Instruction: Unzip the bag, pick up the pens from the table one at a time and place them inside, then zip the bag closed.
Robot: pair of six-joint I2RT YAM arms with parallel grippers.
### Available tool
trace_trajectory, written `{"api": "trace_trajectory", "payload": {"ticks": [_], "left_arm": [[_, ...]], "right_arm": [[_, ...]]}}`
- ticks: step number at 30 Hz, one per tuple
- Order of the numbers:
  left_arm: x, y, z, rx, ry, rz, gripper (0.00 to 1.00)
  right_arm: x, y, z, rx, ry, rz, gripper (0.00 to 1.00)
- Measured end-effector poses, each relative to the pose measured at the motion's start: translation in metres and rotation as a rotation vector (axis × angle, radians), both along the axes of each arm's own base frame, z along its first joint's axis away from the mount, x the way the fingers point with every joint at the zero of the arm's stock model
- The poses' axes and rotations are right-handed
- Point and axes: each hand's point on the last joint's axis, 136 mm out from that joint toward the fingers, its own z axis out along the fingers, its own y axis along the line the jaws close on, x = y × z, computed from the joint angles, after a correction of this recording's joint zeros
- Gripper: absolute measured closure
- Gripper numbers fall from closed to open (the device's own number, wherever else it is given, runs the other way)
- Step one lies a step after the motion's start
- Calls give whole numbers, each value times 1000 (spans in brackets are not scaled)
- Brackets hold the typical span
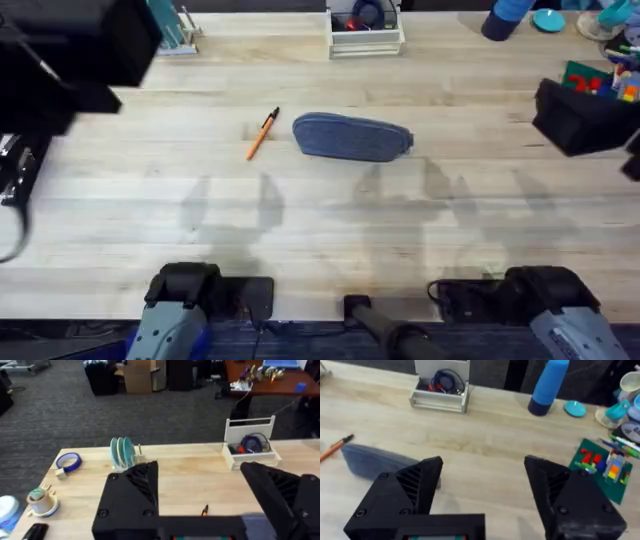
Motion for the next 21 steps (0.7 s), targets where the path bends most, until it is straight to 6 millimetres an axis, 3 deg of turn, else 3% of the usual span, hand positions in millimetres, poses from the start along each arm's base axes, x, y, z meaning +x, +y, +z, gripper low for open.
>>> {"api": "trace_trajectory", "payload": {"ticks": [10, 16, 21], "left_arm": [[4, 0, 27, 33, 136, -6, 8], [12, 0, 24, 36, 228, -8, 8], [19, 0, 9, 36, 329, -11, 9]], "right_arm": [[-1, 0, 21, -41, 208, 22, 7], [4, 0, 23, -73, 306, 44, 7], [11, 0, 14, -97, 372, 64, 8]]}}
